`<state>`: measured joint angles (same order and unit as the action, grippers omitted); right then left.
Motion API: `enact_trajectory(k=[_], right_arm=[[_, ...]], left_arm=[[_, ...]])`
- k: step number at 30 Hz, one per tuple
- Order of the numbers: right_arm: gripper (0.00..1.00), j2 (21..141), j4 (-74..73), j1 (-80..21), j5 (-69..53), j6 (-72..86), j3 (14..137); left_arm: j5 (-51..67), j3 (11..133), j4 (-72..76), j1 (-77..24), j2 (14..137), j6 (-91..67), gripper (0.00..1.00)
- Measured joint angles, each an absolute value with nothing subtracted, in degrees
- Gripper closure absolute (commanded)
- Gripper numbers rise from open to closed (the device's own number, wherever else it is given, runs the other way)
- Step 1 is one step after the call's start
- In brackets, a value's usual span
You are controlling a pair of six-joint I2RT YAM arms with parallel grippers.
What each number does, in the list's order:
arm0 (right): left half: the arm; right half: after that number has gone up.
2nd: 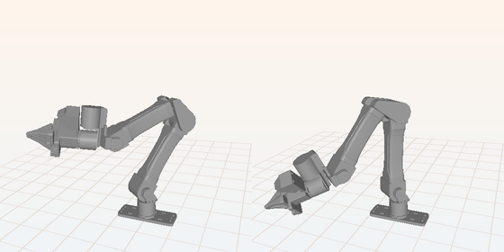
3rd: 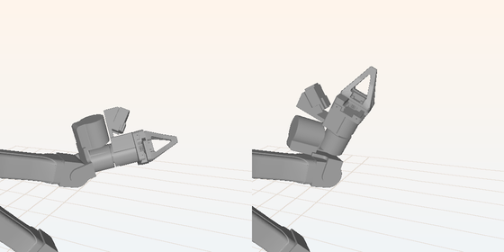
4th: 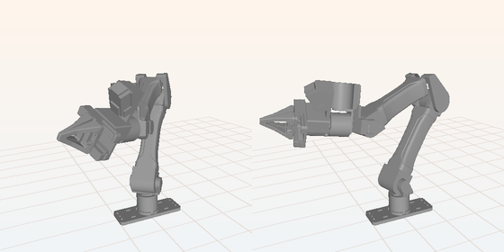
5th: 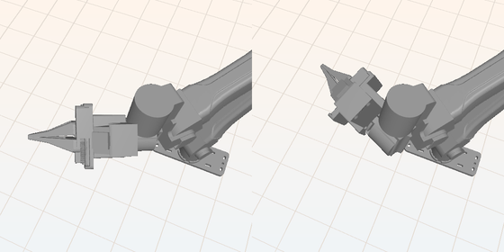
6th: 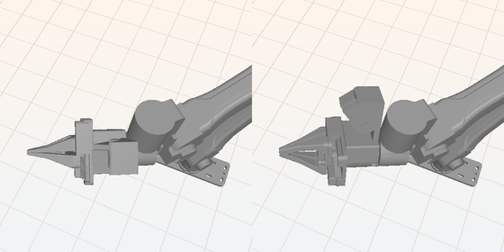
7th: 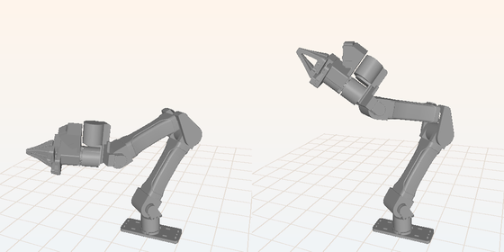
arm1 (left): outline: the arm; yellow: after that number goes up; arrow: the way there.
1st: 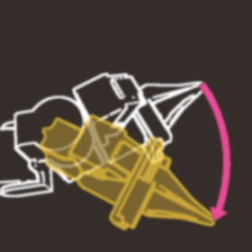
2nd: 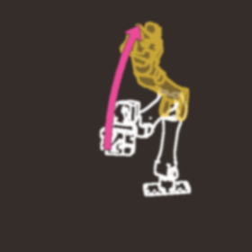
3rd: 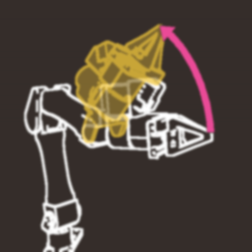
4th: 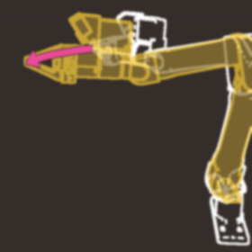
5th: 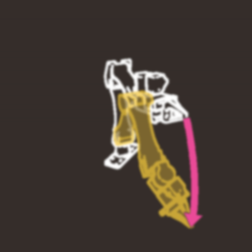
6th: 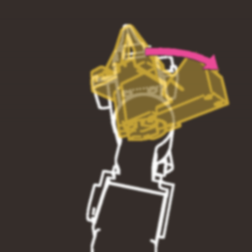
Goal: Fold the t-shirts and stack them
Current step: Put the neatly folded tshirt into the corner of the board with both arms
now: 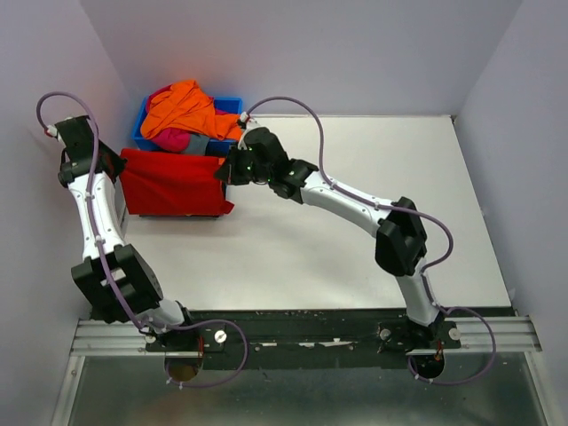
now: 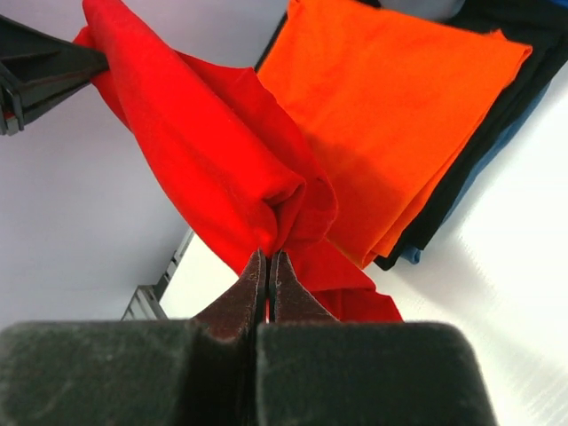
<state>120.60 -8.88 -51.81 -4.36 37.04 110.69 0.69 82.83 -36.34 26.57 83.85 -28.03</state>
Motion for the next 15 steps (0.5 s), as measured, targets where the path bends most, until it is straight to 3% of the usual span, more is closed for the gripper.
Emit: enact_trajectory(k=[15], right_arm=[[0.99, 134.9, -10.9, -50.9, -4.4, 40.3, 126.1]], left_arm=[[5.6, 97.6, -36.8, 26.9, 101.7, -27.7, 1.0]])
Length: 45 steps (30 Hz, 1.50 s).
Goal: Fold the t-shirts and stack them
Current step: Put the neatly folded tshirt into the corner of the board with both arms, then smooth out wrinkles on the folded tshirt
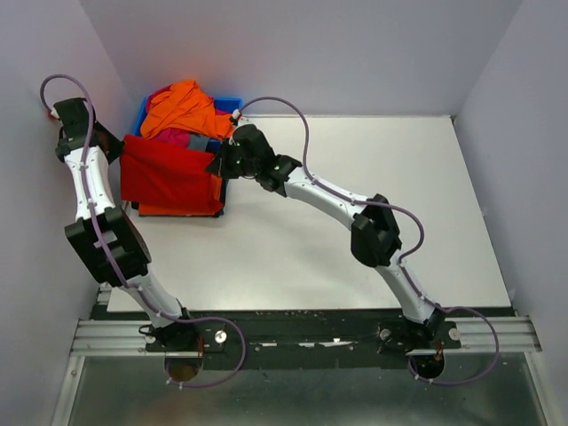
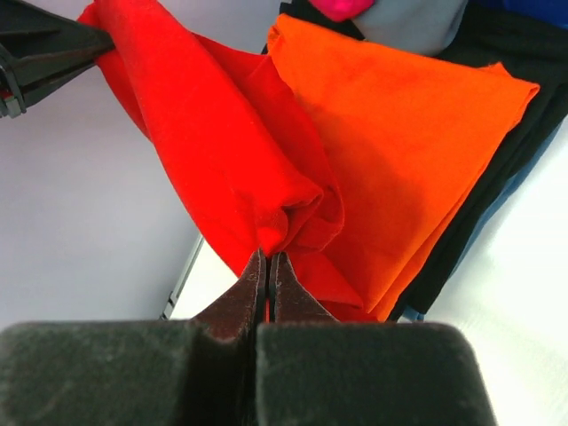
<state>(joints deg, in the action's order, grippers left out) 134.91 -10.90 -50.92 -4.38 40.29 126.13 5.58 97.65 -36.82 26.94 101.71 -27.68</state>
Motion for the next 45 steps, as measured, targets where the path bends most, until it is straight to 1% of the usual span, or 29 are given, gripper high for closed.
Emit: enact_trajectory(k=[5, 11, 12, 13, 14, 15, 16, 18, 19, 24, 26, 27, 29, 30, 31, 32, 33, 34, 36, 38, 41, 45], right_arm=[[0.99, 137.0, -11.0, -48.9, -5.4, 41.8, 128.1], [0.99, 140.1, -10.8, -46.6, -6.7, 43.8, 128.4], [0.95, 140.9, -10.7, -46.3, -7.0, 44.2, 128.7], [0.78, 142.0, -10.8, -46.0, -7.4, 44.6, 129.4], [0.58, 143.2, -10.8, -45.8, -7.8, 45.1, 130.5], [0.49, 144.5, -10.8, -45.5, -8.0, 45.7, 131.5], [0.47, 145.7, -10.8, -45.2, -8.3, 45.8, 132.4], [0.49, 146.8, -11.3, -44.9, -8.4, 46.3, 133.0], [0.51, 147.1, -12.0, -44.8, -8.6, 46.1, 133.0], [0.57, 144.6, -12.4, -44.2, -8.7, 44.5, 129.7], [0.63, 142.3, -12.3, -44.4, -8.7, 43.5, 127.3], [0.68, 141.1, -12.5, -44.6, -8.7, 42.8, 126.2], [0.85, 138.8, -12.4, -45.5, -8.8, 41.3, 125.4], [0.96, 138.0, -12.1, -46.1, -9.1, 40.5, 125.4], [0.99, 137.3, -11.6, -46.8, -9.9, 40.1, 125.5], [0.99, 137.0, -11.1, -47.5, -10.8, 39.8, 126.1], [0.99, 136.9, -10.4, -48.4, -12.1, 39.7, 127.1], [0.99, 137.1, -10.0, -49.2, -13.2, 39.9, 128.1], [0.99, 137.8, -9.0, -50.3, -15.2, 40.8, 130.3], [0.99, 138.6, -6.1, -51.4, -17.0, 42.7, 131.0], [0.99, 141.4, -2.0, -52.1, -18.7, 46.9, 131.9], [0.99, 149.1, 1.3, -51.5, -19.0, 53.4, 135.1]], left_arm=[[7.7, 100.2, -36.8, 26.9, 105.1, -27.9, 1.0], [9.1, 102.3, -36.9, 25.4, 111.9, -28.4, 1.0], [9.1, 102.8, -36.9, 25.0, 113.3, -28.4, 1.0], [9.1, 103.3, -36.9, 24.7, 114.4, -28.4, 0.86], [9.1, 103.8, -36.9, 24.4, 115.5, -28.4, 0.62], [9.1, 104.3, -36.9, 24.2, 116.4, -28.3, 0.42], [9.4, 104.9, -37.0, 24.0, 117.6, -28.2, 0.35], [10.3, 108.0, -38.4, 23.9, 120.3, -27.9, 0.22], [10.5, 109.2, -38.9, 23.9, 121.3, -28.0, 0.2], [10.7, 112.0, -40.9, 23.9, 120.9, -26.9, 0.19], [10.3, 111.8, -41.7, 23.9, 119.0, -26.8, 0.22], [9.9, 111.0, -41.7, 23.9, 117.1, -26.7, 0.27], [9.4, 108.4, -41.7, 23.9, 112.8, -26.6, 0.46], [9.3, 106.6, -41.3, 23.9, 110.5, -26.7, 0.61], [9.3, 104.1, -40.7, 23.9, 107.1, -27.0, 0.75], [9.3, 102.1, -40.1, 23.9, 104.7, -27.0, 0.86], [9.8, 99.6, -39.1, 23.9, 101.9, -27.6, 0.96], [10.4, 97.4, -38.1, 23.9, 99.7, -27.9, 1.0], [12.1, 94.0, -36.0, 24.0, 96.7, -28.9, 1.0], [13.8, 92.2, -34.3, 24.0, 97.1, -29.6, 1.0], [16.4, 88.9, -30.6, 24.0, 101.5, -31.0, 1.0], [17.8, 86.3, -28.4, 24.0, 108.9, -32.0, 1.0]])
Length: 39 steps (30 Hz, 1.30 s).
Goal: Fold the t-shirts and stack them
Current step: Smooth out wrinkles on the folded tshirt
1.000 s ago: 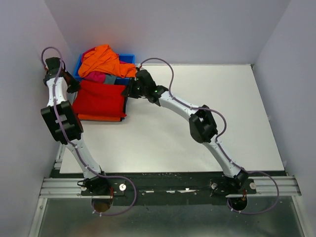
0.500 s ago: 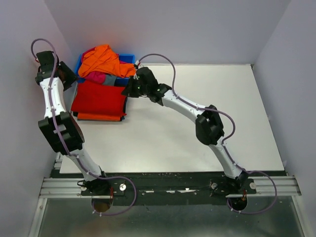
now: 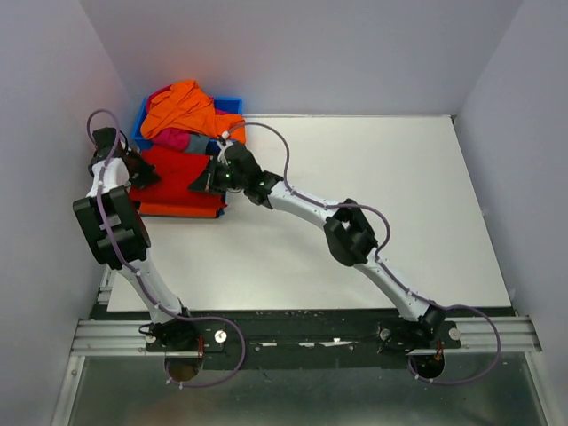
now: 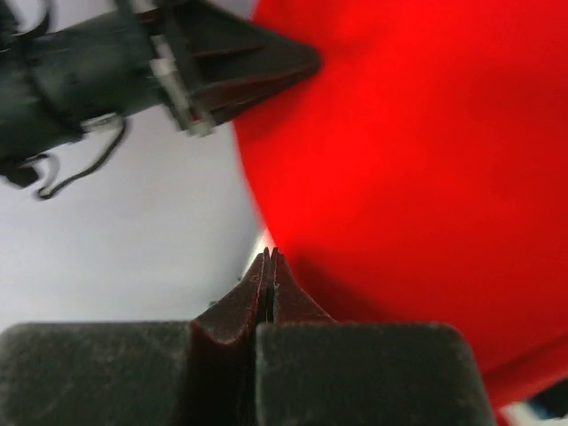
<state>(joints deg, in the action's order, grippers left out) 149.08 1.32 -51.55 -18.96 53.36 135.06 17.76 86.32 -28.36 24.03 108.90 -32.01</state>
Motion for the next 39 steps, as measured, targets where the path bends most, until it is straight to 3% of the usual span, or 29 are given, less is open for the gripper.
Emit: enact_trajectory(k=[7, 17, 21, 28, 39], right_arm=[[0.99, 159.8, 6.1, -49.3, -21.1, 65.9, 135.4], [0.99, 154.3, 6.2, -48.7, -22.0, 64.5, 130.5], [0.99, 145.8, 6.0, -48.5, -22.7, 59.1, 122.1], [0.99, 120.2, 13.4, -47.5, -21.8, 51.0, 96.4], [0.99, 101.8, 22.6, -44.1, -21.0, 47.0, 71.0]], left_arm=[[18.9, 85.0, -25.7, 24.2, 113.7, -32.6, 1.0], [19.1, 86.4, -26.6, 24.5, 112.4, -31.9, 1.0], [19.2, 86.4, -26.5, 24.6, 107.4, -32.4, 1.0], [21.2, 81.4, -19.5, 21.5, 98.0, -37.2, 1.0], [23.5, 78.3, -8.4, 18.8, 108.9, -46.5, 1.0]])
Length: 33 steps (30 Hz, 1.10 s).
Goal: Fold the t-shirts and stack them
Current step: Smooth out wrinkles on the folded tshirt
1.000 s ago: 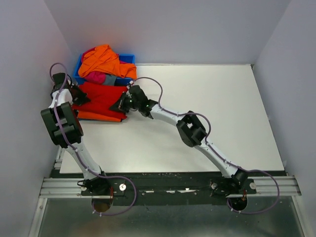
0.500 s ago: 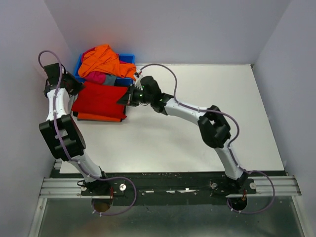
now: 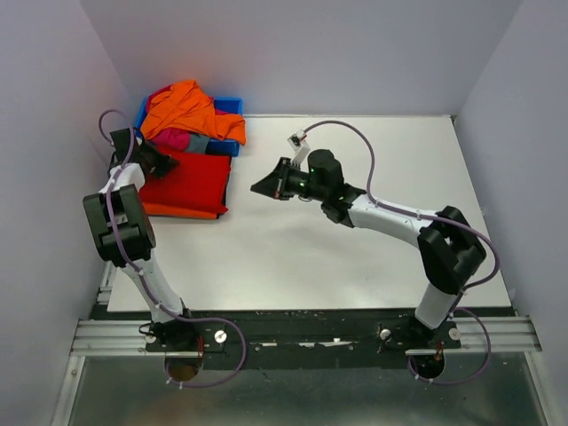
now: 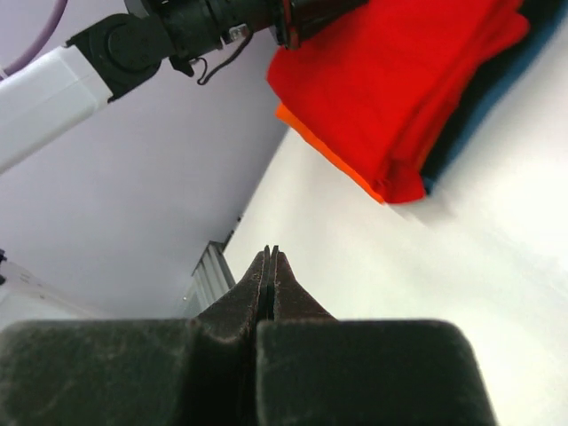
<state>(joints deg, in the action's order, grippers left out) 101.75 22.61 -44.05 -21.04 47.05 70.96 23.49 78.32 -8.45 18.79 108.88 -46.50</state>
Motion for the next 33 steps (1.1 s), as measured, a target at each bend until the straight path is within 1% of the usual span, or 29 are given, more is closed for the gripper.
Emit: enact_trajectory(k=[4, 7, 11, 15, 19, 22, 24, 29, 33], right_arm=[[0.99, 98.0, 22.6, -42.1, -20.7, 46.3, 64.4], [0.99, 94.8, 22.0, -40.3, -20.6, 45.0, 61.5], [0.99, 90.0, 19.8, -38.8, -20.1, 42.2, 59.4], [0.99, 86.3, 18.1, -38.5, -18.7, 38.7, 57.6], [0.99, 84.4, 17.8, -38.5, -17.6, 36.4, 54.7], [0.99, 84.0, 17.8, -38.5, -16.9, 35.2, 52.2], [0.99, 83.8, 17.9, -38.5, -16.3, 34.5, 50.9], [0.99, 83.1, 18.9, -38.5, -14.9, 33.5, 47.8], [0.99, 83.0, 19.5, -38.5, -14.2, 33.1, 46.8]], left_arm=[[23.7, 79.3, -7.9, 18.9, 113.9, -47.3, 1.0], [23.5, 79.2, -8.3, 18.7, 113.3, -47.4, 1.0], [23.1, 77.8, -7.7, 17.7, 107.5, -47.5, 1.0], [20.5, 72.6, -4.8, 13.5, 97.8, -48.0, 1.0], [20.1, 67.4, 2.5, 9.3, 94.0, -49.8, 1.0], [20.1, 64.1, 6.5, 9.1, 96.7, -51.4, 1.0], [19.9, 63.0, 8.4, 9.3, 100.7, -52.2, 1.0], [20.1, 63.2, 10.8, 9.5, 109.9, -53.7, 1.0], [19.9, 64.3, 11.2, 9.1, 109.3, -53.7, 0.99]])
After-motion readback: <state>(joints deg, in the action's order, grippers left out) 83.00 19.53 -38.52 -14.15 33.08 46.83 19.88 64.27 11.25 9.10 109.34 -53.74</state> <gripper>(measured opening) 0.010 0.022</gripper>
